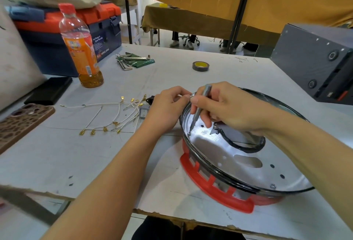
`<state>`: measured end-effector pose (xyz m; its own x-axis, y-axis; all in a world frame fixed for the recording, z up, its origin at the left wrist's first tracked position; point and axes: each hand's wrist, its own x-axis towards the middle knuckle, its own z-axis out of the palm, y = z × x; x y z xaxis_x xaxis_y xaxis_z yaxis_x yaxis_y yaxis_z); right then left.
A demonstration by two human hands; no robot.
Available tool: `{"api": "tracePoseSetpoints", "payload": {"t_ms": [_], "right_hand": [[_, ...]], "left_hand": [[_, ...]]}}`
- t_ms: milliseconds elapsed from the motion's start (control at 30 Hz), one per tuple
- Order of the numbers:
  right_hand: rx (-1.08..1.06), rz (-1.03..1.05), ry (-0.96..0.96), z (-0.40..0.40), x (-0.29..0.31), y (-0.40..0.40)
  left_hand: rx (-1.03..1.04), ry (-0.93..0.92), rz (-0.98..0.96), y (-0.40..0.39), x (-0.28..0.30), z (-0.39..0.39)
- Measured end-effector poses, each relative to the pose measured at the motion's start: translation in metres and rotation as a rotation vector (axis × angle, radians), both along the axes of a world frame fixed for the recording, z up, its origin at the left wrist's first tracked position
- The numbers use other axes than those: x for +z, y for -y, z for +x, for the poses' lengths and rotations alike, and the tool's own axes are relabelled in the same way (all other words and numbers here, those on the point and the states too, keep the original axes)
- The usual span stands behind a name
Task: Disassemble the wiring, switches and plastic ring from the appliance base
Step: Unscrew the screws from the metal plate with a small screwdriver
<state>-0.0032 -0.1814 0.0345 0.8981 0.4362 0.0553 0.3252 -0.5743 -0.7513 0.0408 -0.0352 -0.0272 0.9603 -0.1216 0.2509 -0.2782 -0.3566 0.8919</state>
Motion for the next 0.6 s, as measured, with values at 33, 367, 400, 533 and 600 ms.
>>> {"api": "tracePoseSetpoints", "payload": {"t_ms": [33, 367, 400, 533, 600], "right_hand": [[0.03, -0.009, -0.012, 0.001, 0.002, 0.001], [0.199, -0.137, -0.089, 0.01, 0.016, 0.006], [0.195, -0.138, -0.076, 0.009, 0.016, 0.004], [0.13, -0.15, -0.009, 0.005, 0.012, -0.006], [0.035, -0.137, 0.04, 0.005, 0.007, -0.01]], "left_hand": [[-0.002, 0.003, 0.002, 0.0, 0.0, 0.0], [-0.017, -0.007, -0.039, 0.001, 0.001, -0.001], [-0.015, -0.002, -0.039, 0.001, 0.001, -0.001], [-0.022, 0.023, 0.015, -0.001, 0.0, 0.0], [-0.007, 0.03, 0.038, -0.002, 0.0, 0.001]]}}
